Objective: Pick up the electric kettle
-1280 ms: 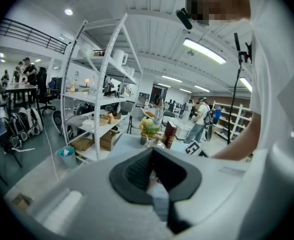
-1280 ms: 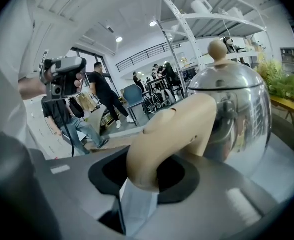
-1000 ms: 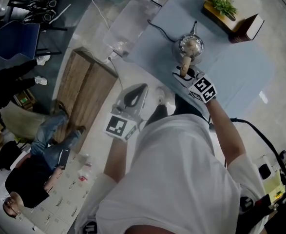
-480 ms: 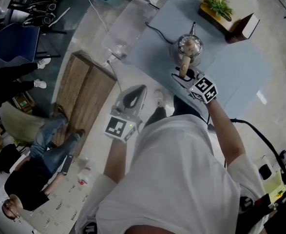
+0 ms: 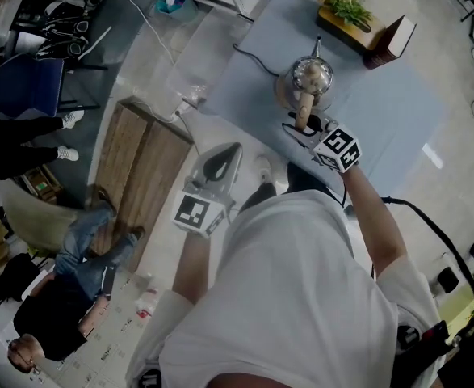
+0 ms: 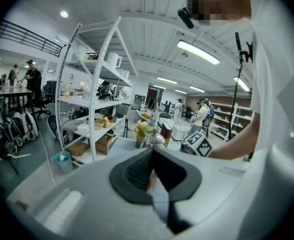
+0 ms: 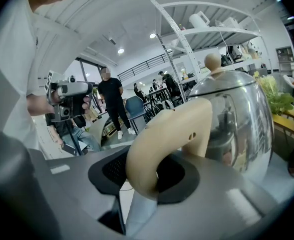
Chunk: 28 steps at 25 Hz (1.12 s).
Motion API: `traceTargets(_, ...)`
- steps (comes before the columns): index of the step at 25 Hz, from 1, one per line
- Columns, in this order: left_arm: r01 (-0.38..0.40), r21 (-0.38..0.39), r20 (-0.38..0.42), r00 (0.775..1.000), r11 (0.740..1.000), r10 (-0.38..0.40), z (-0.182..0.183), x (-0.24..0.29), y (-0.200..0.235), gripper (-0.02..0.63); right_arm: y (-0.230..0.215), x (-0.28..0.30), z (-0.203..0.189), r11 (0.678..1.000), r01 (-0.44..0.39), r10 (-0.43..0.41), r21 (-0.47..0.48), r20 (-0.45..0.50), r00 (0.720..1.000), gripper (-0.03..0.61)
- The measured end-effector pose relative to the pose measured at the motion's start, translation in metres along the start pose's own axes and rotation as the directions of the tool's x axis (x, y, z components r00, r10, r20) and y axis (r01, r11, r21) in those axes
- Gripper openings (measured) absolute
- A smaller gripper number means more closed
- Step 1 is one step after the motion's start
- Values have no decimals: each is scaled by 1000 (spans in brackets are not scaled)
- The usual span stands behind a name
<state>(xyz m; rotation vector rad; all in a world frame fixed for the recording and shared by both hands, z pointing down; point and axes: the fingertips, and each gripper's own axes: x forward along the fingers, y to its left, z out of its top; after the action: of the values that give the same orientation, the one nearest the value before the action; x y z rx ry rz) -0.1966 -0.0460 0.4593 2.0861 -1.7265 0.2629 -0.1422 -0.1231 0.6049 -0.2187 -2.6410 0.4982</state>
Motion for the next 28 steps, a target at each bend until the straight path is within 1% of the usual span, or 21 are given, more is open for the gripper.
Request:
traceTargets(6,33,17,4,999,999,-34,3,1,-4,3,3,-10,3,1000,23,-23,9,14,1000,133)
traceTargets(15,110,47,-13,994,993,-109,3,16,-19,3,-4,-40,-3,995,95,-96,41,42,994,133)
traceTargets(22,178,76,-23,984,981,-177,8,30,-37,3,-7,-70,-11,984,161,-166,76,66,984,135)
traceTargets(28,238,94,-39,971,967,-235,13,40,-55,3,-10,-97,-16,970,218,-227,111,83,970,135)
